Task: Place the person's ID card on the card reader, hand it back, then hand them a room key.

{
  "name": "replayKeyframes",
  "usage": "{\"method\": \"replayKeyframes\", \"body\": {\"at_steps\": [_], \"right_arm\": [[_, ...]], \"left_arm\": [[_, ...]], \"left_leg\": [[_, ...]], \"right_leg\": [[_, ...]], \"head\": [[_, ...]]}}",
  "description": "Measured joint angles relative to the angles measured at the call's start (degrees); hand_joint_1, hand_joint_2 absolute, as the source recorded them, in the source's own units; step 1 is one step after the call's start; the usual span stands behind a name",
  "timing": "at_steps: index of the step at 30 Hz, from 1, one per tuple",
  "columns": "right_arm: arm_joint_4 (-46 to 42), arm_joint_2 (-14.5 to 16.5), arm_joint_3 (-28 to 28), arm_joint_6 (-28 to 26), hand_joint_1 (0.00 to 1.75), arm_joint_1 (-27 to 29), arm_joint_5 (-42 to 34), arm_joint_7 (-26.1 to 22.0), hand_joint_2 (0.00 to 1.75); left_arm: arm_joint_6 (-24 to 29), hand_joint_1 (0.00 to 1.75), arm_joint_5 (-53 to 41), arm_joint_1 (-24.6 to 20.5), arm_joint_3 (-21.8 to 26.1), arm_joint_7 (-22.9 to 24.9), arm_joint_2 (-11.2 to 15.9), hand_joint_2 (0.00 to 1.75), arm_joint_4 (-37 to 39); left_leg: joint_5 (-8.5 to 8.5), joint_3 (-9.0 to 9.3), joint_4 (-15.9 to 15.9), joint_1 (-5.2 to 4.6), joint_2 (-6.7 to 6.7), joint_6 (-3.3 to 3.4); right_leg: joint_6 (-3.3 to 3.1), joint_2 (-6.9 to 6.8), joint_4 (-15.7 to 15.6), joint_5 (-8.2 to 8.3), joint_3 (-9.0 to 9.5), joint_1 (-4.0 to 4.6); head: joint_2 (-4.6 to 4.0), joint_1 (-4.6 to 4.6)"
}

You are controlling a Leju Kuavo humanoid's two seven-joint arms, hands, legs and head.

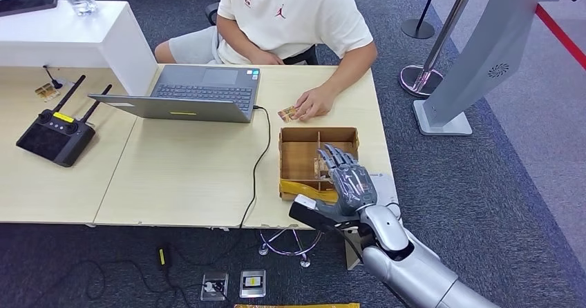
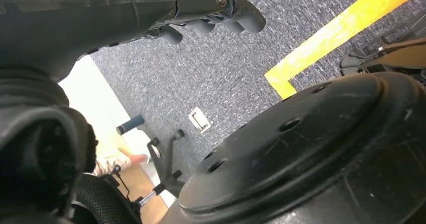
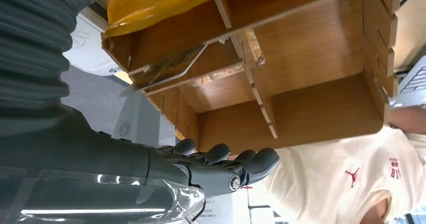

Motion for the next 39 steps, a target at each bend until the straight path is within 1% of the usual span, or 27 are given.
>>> {"method": "replayKeyframes", "body": {"at_steps": [12, 16, 21, 26, 39], "right_arm": [[2.08, -0.15, 1.86, -1.02, 0.0, -0.37, -0.21, 2.0, 1.75], [2.52, -0.4, 1.93, -3.38, 0.0, -0.39, 0.57, 3.62, 1.75], [3.09, -1.21, 1.16, -6.88, 0.0, -0.39, 1.08, 5.38, 1.75], [3.43, -2.26, 0.11, -8.84, 0.0, -0.25, 1.09, 6.5, 1.75], [4.01, -3.8, -1.7, -9.69, 0.0, 1.17, 0.94, 6.96, 1.75]], "left_arm": [[0.0, 0.0, 0.03, 0.09, 0.11, 0.0, 0.13, 0.0, 0.0], [0.0, 0.0, 0.45, 0.15, 0.3, -0.06, 0.14, 0.0, 0.0], [0.0, 0.0, 0.74, 0.54, 0.39, -0.32, 0.14, 0.0, 0.0], [0.0, 0.0, 0.61, 0.61, 0.39, -0.35, 0.14, 0.0, 0.0], [0.0, 0.0, -0.38, 0.26, 0.39, -0.35, 0.14, 0.0, 0.0]], "left_leg": [[0.0, 0.01, 0.0, 0.0, 0.01, 0.0], [0.0, 0.02, 0.0, 0.0, 0.02, 0.0], [0.0, 0.03, 0.0, 0.0, 0.03, 0.0], [0.0, 0.03, 0.0, 0.0, 0.03, 0.0], [0.0, 0.05, 0.0, 0.0, 0.05, 0.0]], "right_leg": [[0.0, 0.01, 0.0, 0.0, -0.01, 0.0], [0.0, 0.02, 0.0, 0.0, -0.01, 0.0], [0.0, 0.04, -0.01, 0.0, -0.02, 0.0], [0.0, 0.07, -0.01, 0.0, -0.02, 0.0], [0.0, 0.12, -0.01, 0.0, -0.02, 0.0]], "head": [[0.0, 0.01], [0.0, 0.01], [0.0, 0.02], [0.0, 0.01], [0.0, 0.01]]}}
